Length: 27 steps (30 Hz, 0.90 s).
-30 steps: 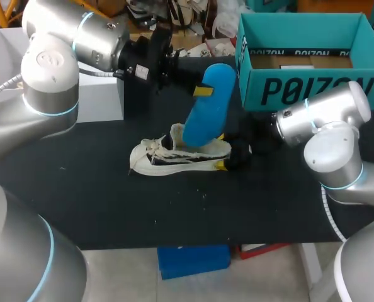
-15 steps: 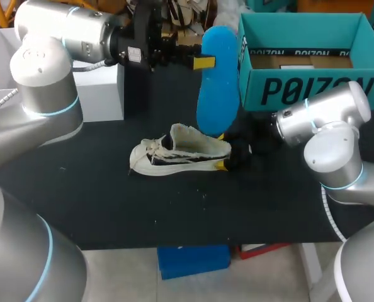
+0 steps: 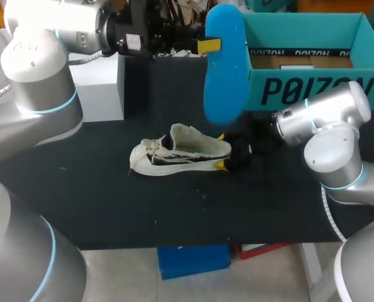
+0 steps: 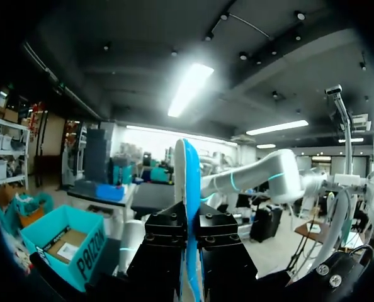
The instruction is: Take the shoe out of the shoebox, open the shoe tongue, remove and reinsert the insole, then place the shoe into the shoebox
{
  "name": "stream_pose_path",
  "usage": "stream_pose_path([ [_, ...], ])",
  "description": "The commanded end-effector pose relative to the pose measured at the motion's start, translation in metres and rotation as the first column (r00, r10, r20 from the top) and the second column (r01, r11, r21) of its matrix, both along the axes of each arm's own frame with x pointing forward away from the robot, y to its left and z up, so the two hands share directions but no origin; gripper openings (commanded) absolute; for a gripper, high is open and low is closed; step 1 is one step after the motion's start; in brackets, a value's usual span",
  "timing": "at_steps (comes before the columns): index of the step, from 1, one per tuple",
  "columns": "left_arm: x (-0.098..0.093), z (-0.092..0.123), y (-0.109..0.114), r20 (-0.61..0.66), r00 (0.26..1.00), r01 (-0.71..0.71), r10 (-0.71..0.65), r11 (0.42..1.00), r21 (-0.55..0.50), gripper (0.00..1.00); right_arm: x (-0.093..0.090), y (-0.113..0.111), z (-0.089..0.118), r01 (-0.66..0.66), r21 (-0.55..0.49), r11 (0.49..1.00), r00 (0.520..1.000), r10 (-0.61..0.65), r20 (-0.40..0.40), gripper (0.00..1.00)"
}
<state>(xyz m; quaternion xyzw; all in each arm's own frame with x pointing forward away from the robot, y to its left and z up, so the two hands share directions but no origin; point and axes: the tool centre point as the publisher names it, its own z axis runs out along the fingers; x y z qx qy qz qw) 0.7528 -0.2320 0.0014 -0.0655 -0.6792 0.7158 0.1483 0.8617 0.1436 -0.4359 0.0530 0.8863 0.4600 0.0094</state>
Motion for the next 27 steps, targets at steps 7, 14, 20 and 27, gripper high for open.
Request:
stream_pose_path([
  [7, -0.012, 0.005, 0.006, 0.009, 0.998, -0.066, 0.066, 0.998, -0.019, 0.00, 0.002, 0.001, -0.002, 0.001, -0.003, 1.000, 1.000, -0.001, -0.001, 0.00],
  [14, -0.012, 0.005, 0.006, 0.009, 0.998, -0.066, 0.066, 0.998, -0.019, 0.00, 0.004, -0.008, 0.013, 0.003, -0.083, 0.997, 0.999, 0.001, 0.046, 1.00],
  [20, -0.012, 0.005, 0.006, 0.009, 0.998, -0.066, 0.066, 0.998, -0.019, 0.00, 0.010, -0.026, 0.032, -0.013, -0.317, 0.948, 0.994, 0.047, 0.101, 1.00],
  [27, -0.012, 0.005, 0.006, 0.009, 0.998, -0.066, 0.066, 0.998, -0.019, 0.00, 0.015, -0.039, 0.048, -0.059, -0.523, 0.851, 0.986, 0.132, 0.103, 1.00],
])
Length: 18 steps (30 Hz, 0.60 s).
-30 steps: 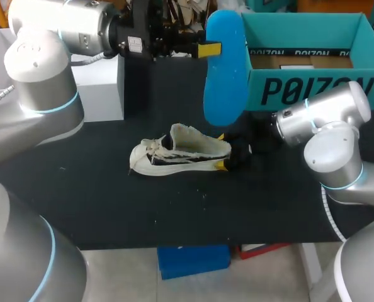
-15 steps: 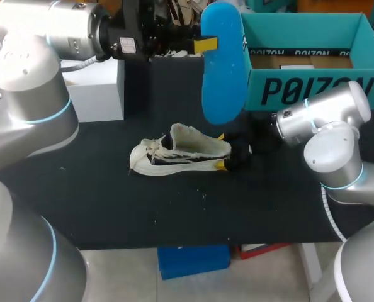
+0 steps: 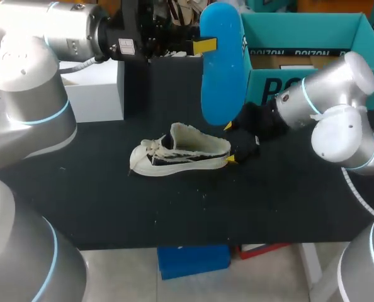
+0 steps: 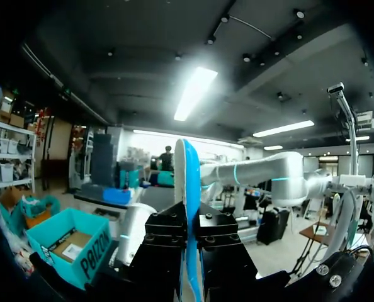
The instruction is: Take the shoe out of the shoebox, open the shoe tongue, remove and reinsert the insole, then place the shoe into the shoebox
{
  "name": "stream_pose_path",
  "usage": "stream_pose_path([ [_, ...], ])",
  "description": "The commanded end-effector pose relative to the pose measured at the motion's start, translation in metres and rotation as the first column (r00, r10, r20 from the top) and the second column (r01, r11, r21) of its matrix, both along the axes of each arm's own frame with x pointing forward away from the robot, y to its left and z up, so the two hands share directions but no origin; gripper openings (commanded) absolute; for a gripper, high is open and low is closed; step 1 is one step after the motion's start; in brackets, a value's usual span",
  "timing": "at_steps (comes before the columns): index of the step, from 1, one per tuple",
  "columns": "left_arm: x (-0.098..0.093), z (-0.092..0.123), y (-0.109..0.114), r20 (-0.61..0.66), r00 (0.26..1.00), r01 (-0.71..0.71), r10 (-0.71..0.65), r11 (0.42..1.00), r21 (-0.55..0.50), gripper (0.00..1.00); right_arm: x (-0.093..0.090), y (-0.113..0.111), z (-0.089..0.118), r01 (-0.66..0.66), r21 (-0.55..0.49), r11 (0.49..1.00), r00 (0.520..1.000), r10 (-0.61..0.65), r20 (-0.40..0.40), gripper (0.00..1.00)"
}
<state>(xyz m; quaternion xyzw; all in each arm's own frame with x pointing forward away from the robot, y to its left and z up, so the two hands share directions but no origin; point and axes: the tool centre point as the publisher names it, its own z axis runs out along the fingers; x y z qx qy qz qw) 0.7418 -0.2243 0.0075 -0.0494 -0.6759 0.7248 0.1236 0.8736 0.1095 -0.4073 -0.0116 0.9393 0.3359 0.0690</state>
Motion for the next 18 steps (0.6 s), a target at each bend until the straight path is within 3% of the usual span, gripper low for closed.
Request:
stream_pose_path([
  [1, -0.001, -0.001, -0.002, 0.001, 1.000, -0.006, 0.006, 1.000, -0.003, 0.00, 0.003, -0.006, 0.020, -0.027, -0.296, 0.955, 1.000, 0.025, -0.009, 1.00],
  [7, -0.001, -0.001, -0.002, 0.001, 1.000, -0.006, 0.006, 1.000, -0.003, 0.00, 0.006, -0.005, 0.028, -0.067, -0.483, 0.873, 0.997, 0.080, 0.006, 1.00],
  [18, -0.001, -0.001, -0.002, 0.001, 1.000, -0.006, 0.006, 1.000, -0.003, 0.00, 0.009, 0.000, 0.035, -0.035, -0.642, 0.766, 0.998, 0.062, 0.019, 1.00],
])
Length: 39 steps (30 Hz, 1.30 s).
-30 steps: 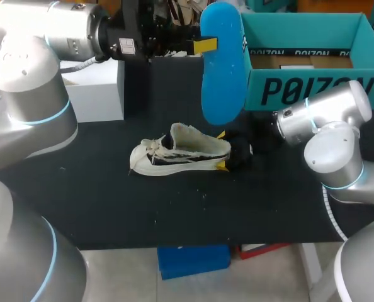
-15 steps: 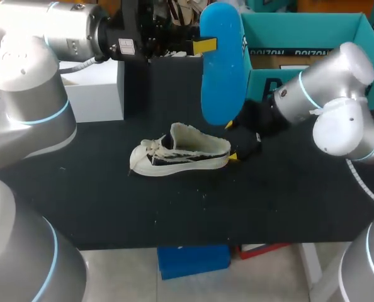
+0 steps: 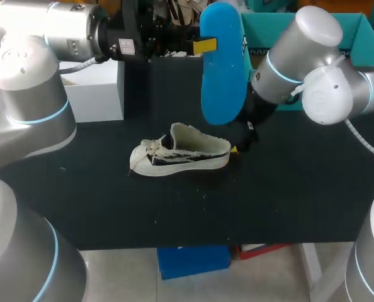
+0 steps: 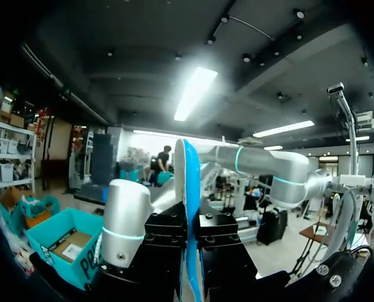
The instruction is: Take the shoe out of the shoebox, open the shoe tongue, remove and reinsert the insole, then place the shoe into the shoebox
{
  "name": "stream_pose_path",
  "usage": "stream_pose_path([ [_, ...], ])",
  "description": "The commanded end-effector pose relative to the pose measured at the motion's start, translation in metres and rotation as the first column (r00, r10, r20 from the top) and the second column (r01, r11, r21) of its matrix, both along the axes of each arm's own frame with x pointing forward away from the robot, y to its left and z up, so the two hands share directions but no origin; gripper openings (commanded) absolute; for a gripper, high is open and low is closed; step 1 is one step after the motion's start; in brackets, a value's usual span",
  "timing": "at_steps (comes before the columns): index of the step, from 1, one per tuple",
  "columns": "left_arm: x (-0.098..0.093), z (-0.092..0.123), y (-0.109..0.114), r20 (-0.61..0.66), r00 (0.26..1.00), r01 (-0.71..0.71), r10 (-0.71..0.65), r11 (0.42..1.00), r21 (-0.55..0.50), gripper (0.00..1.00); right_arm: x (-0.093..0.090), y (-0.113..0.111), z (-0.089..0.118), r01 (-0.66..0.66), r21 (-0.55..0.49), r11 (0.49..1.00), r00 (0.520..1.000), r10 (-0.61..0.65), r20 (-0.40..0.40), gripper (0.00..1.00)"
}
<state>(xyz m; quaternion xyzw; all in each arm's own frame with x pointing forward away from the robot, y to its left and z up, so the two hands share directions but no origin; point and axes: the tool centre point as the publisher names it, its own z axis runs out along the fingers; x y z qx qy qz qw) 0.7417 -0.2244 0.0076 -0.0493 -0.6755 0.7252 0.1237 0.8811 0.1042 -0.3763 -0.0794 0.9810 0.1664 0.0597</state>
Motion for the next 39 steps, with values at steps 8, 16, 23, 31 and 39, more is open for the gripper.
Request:
stream_pose_path([
  [8, -0.001, -0.001, -0.002, 0.001, 1.000, -0.006, 0.006, 1.000, -0.002, 0.00, 0.002, 0.012, 0.007, 0.059, -0.393, 0.918, 0.997, -0.038, 0.061, 1.00],
  [16, -0.001, -0.001, -0.002, 0.001, 1.000, -0.006, 0.006, 1.000, -0.002, 0.00, 0.001, 0.019, 0.006, 0.038, -0.422, 0.906, 0.999, -0.018, 0.052, 1.00],
  [23, -0.001, -0.001, -0.002, 0.001, 1.000, -0.006, 0.006, 1.000, -0.002, 0.00, -0.001, 0.023, 0.005, 0.037, -0.424, 0.905, 0.999, -0.025, 0.033, 1.00],
  [31, -0.001, -0.001, -0.002, 0.001, 1.000, -0.006, 0.006, 1.000, -0.002, 0.00, -0.002, 0.027, 0.003, 0.030, -0.426, 0.904, 1.000, -0.026, 0.017, 1.00],
  [39, -0.001, -0.001, -0.002, 0.001, 1.000, -0.006, 0.006, 1.000, -0.002, 0.00, -0.002, 0.027, 0.002, 0.025, -0.416, 0.909, 1.000, -0.024, 0.006, 1.00],
])
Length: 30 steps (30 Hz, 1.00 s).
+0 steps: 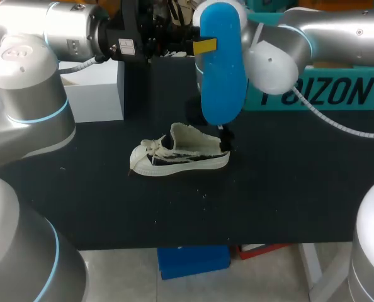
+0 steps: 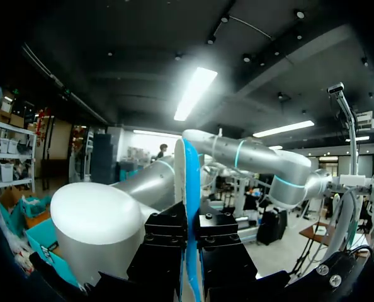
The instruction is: Take the shoe out of the shoebox, open the shoe tongue, remove and reinsert the insole, then place the shoe into the shoebox
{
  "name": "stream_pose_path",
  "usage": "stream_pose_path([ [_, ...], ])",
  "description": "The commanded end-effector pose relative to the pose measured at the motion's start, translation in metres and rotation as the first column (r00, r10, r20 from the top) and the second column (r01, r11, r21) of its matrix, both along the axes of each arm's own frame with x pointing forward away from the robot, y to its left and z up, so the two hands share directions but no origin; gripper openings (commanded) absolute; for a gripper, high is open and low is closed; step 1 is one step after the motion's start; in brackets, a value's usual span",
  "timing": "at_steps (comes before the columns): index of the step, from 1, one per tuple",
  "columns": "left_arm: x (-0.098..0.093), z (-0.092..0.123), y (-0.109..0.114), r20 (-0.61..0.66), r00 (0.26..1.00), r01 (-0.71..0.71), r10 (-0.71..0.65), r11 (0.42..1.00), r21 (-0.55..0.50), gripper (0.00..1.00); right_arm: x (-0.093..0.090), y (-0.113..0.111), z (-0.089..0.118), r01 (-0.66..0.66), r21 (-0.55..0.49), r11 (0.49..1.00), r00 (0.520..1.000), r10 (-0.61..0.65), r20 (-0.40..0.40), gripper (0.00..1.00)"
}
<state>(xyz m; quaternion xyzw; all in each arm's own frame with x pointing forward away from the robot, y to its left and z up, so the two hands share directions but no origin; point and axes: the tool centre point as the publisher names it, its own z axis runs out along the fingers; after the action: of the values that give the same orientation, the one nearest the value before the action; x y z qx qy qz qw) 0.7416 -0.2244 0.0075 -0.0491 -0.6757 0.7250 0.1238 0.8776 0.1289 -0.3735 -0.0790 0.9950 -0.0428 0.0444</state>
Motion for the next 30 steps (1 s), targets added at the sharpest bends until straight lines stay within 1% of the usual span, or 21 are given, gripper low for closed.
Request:
stream_pose_path([
  [1, -0.0008, -0.0011, -0.0018, 0.002, 1.000, -0.006, 0.006, 1.000, -0.002, 0.00, 0.0012, 0.0029, -0.0009, 0.002, -0.007, 1.000, 1.000, -0.002, -0.001, 1.00],
  [3, -0.0008, -0.0011, -0.0018, 0.002, 1.000, -0.006, 0.006, 1.000, -0.002, 0.00, 0.0012, 0.0030, -0.0010, 0.001, 0.001, 1.000, 1.000, -0.001, -0.006, 1.00],
  [6, -0.0008, -0.0011, -0.0018, 0.002, 1.000, -0.006, 0.006, 1.000, -0.002, 0.00, 0.0008, 0.0030, -0.0012, 0.007, 0.043, 0.999, 1.000, -0.006, -0.020, 1.00],
  [13, -0.0008, -0.0011, -0.0018, 0.002, 1.000, -0.006, 0.006, 1.000, -0.002, 0.00, -0.0003, 0.0028, -0.0001, 0.019, 0.185, 0.983, 0.999, -0.009, -0.053, 1.00],
  [17, -0.0008, -0.0011, -0.0018, 0.002, 1.000, -0.006, 0.006, 1.000, -0.002, 0.00, -0.0015, 0.0045, -0.0004, 0.022, 0.272, 0.962, 0.997, -0.002, -0.072, 1.00],
  [22, -0.0008, -0.0011, -0.0018, 0.002, 1.000, -0.006, 0.006, 1.000, -0.002, 0.00, -0.0023, 0.0066, -0.0022, 0.031, 0.394, 0.919, 0.996, 0.007, -0.094, 1.00],
  [26, -0.0008, -0.0011, -0.0018, 0.002, 1.000, -0.006, 0.006, 1.000, -0.002, 0.00, -0.0016, 0.0087, -0.0036, 0.036, 0.492, 0.870, 0.994, 0.018, -0.104, 1.00],
  [30, -0.0008, -0.0011, -0.0018, 0.002, 1.000, -0.006, 0.006, 1.000, -0.002, 0.00, -0.0017, 0.0099, -0.0061, 0.028, 0.590, 0.807, 0.993, 0.044, -0.107, 1.00],
])
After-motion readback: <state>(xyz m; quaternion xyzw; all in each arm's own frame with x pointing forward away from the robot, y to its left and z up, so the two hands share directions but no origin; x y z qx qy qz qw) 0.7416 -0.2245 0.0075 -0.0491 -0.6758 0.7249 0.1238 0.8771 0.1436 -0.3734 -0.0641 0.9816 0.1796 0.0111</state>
